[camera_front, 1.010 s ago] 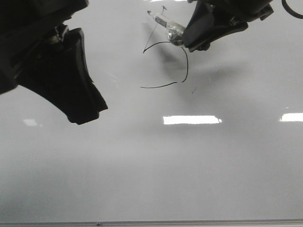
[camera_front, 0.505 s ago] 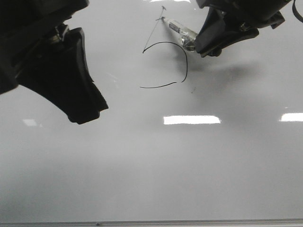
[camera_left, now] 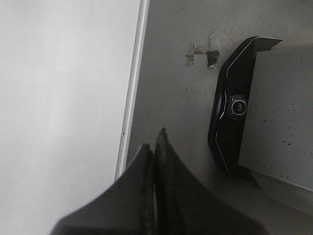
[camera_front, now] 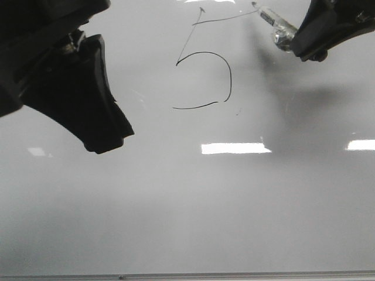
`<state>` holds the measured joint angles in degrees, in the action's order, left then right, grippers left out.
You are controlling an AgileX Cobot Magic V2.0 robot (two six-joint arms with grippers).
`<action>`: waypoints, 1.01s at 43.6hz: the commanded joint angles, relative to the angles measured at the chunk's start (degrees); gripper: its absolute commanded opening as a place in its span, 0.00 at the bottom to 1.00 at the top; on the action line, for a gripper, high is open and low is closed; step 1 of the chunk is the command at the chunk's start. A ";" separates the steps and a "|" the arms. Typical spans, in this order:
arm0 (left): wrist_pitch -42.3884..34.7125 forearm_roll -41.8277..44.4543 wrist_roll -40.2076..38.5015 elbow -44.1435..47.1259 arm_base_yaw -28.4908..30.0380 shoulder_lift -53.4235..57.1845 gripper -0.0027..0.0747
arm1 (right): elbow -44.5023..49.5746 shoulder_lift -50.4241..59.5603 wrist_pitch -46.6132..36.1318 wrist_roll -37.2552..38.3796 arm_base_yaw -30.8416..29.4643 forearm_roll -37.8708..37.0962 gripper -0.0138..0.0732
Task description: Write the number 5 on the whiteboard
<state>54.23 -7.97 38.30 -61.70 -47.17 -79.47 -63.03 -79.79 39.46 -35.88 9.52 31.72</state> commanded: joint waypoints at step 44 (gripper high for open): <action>-1.45 -14.13 15.06 -16.94 -0.44 1.58 0.60 | -1.92 12.81 14.86 -19.27 22.30 -6.22 0.09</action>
<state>55.84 -19.04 53.12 -76.72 -47.17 -79.47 -63.03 -68.49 57.17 -54.44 31.34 22.24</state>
